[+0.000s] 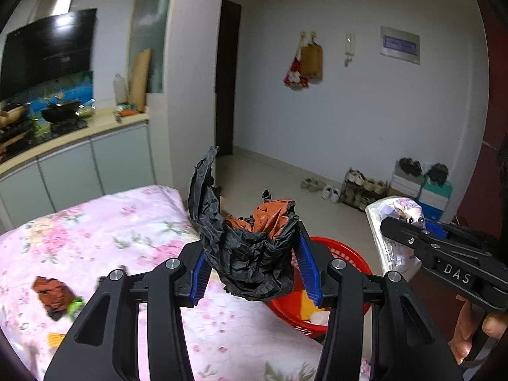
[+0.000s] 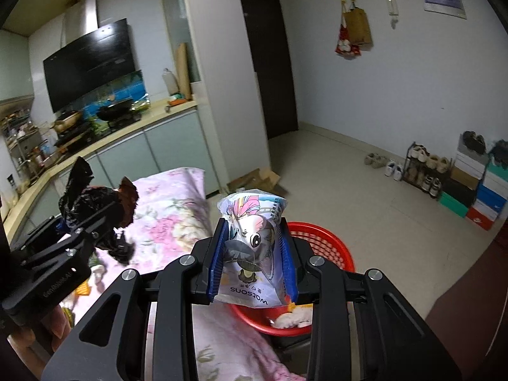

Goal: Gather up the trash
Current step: 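Carry the black bag and snack bag over the red basket, then open both tools to drop the bags into the red basket, then move both tools back over the trash on the bed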

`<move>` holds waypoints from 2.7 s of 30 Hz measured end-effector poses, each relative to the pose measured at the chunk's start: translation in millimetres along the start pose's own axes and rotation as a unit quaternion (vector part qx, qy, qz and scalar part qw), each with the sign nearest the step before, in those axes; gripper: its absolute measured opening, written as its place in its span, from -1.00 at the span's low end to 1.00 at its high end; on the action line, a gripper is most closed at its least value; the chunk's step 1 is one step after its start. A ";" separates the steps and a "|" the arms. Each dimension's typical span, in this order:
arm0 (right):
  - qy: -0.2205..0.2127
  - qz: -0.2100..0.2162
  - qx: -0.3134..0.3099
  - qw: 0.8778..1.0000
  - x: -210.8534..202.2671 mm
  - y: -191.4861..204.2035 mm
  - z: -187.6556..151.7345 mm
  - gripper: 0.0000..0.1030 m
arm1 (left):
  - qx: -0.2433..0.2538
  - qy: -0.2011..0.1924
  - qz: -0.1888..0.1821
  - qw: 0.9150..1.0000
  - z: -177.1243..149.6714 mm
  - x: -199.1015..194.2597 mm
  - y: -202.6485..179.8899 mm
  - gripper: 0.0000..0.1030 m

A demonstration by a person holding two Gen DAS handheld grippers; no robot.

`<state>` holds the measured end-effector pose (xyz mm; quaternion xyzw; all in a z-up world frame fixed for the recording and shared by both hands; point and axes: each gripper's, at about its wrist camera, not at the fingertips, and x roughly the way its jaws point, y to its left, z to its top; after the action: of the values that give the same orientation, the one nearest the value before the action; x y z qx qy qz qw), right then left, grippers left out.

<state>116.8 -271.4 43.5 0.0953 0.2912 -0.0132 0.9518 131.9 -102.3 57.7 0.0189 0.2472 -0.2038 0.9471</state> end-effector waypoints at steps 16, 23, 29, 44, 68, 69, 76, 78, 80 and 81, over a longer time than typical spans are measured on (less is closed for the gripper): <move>0.067 -0.054 0.033 0.996 59.2 -54.5 -17.0 -0.39 | 0.016 0.100 -0.041 0.994 -24.8 99.3 -30.3 -0.10; 0.110 -0.054 0.044 0.991 92.4 -65.5 -28.5 -0.38 | 0.003 0.148 -0.058 0.987 -40.6 136.8 -37.3 -0.05; 0.144 -0.041 0.046 0.988 115.4 -67.9 -38.8 -0.21 | -0.003 0.161 -0.064 0.985 -45.0 150.2 -38.5 0.19; 0.116 -0.029 0.062 0.991 89.8 -63.3 -32.9 0.14 | -0.017 0.110 -0.031 0.993 -27.8 102.6 -6.0 0.67; 0.028 0.076 -0.018 0.997 26.6 48.5 -18.7 0.45 | -0.075 0.059 0.116 0.989 -37.6 -23.2 88.7 0.69; 0.031 0.083 -0.020 0.996 27.7 53.2 -19.8 0.45 | -0.078 0.059 0.128 0.987 -40.2 -29.1 94.9 0.69; 0.051 0.122 -0.039 0.990 34.0 88.9 -27.1 0.45 | -0.103 0.063 0.181 0.976 -56.1 -65.8 135.1 0.69; 0.055 0.130 -0.051 0.989 34.9 101.0 -27.6 0.45 | -0.116 0.062 0.202 0.971 -62.7 -81.2 152.0 0.69; 0.056 0.138 -0.059 0.987 35.3 111.1 -28.3 0.45 | -0.132 0.062 0.221 0.964 -69.5 -95.3 170.3 0.69; 0.058 0.142 -0.063 0.986 34.8 116.2 -28.8 0.45 | -0.137 0.062 0.227 0.962 -71.2 -100.0 175.8 0.69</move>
<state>139.2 -150.9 21.0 0.0761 0.3296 0.1462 0.9296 89.2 106.2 31.5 -0.0430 0.3205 0.0538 0.9447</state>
